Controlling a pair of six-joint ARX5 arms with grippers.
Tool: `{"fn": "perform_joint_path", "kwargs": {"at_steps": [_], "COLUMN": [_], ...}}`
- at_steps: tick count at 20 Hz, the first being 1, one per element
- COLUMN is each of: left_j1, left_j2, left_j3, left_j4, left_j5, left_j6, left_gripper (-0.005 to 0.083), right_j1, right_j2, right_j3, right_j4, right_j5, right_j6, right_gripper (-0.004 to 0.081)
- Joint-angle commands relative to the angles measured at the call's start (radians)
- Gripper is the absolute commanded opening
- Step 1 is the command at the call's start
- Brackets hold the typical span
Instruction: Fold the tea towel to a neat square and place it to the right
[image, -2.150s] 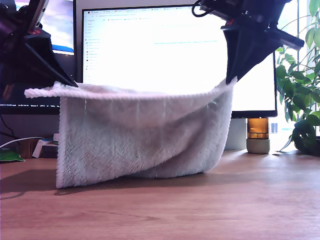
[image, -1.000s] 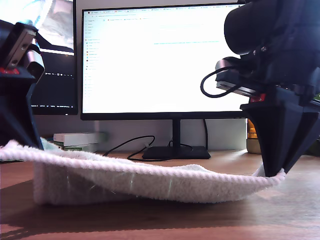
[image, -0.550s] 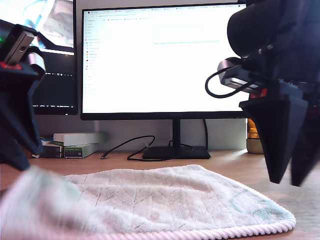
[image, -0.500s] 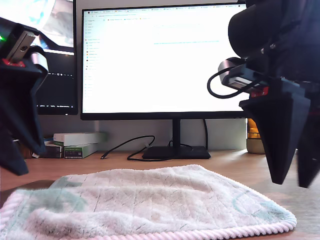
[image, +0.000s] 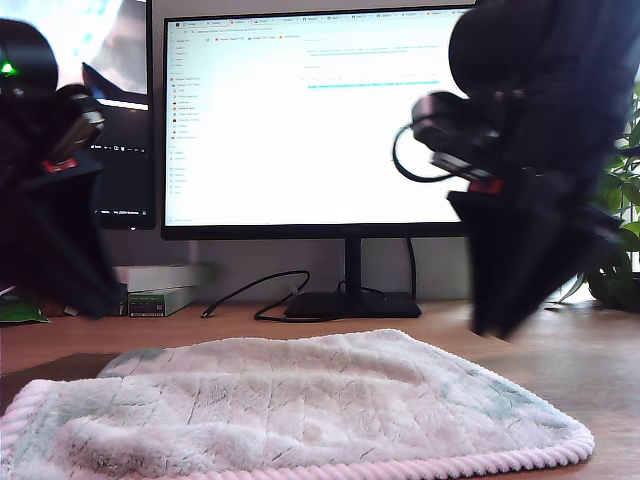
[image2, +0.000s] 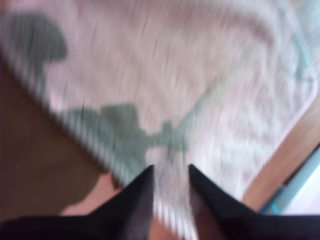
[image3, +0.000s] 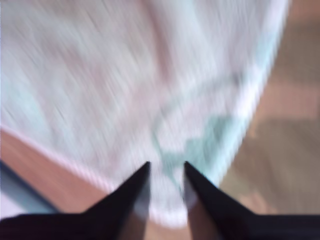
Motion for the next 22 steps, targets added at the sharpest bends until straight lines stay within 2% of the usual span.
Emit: {"fn": "perform_joint_path", "kwargs": {"at_steps": [1, 4, 7, 10, 16, 22], "left_j1": [-0.003, -0.003, -0.003, -0.023, -0.042, -0.042], "left_j2": [0.0, 0.029, 0.044, 0.069, 0.167, 0.222], "left_j3": [-0.017, -0.017, -0.017, -0.017, -0.017, -0.017], "left_j4": [0.009, 0.023, 0.077, 0.105, 0.118, 0.158], "left_j5": [0.013, 0.019, 0.077, 0.109, 0.108, 0.089], "left_j6": [0.021, 0.047, 0.046, 0.045, 0.046, 0.044], "left_gripper": [-0.0021, -0.0021, -0.0021, -0.0021, -0.0021, -0.0021], "right_j1": [0.0, -0.023, -0.059, -0.082, -0.085, -0.095], "right_j2": [-0.006, -0.003, 0.022, 0.069, 0.212, 0.341], "right_j3": [0.005, 0.005, 0.009, 0.037, 0.145, 0.161], "right_j4": [0.061, 0.216, 0.314, 0.353, 0.374, 0.406], "right_j5": [-0.011, -0.01, -0.011, -0.038, -0.071, -0.086], "right_j6": [-0.013, -0.015, -0.01, -0.003, -0.004, -0.007], "right_gripper": [-0.0013, -0.0013, -0.0013, -0.0013, -0.0013, -0.0013]}}
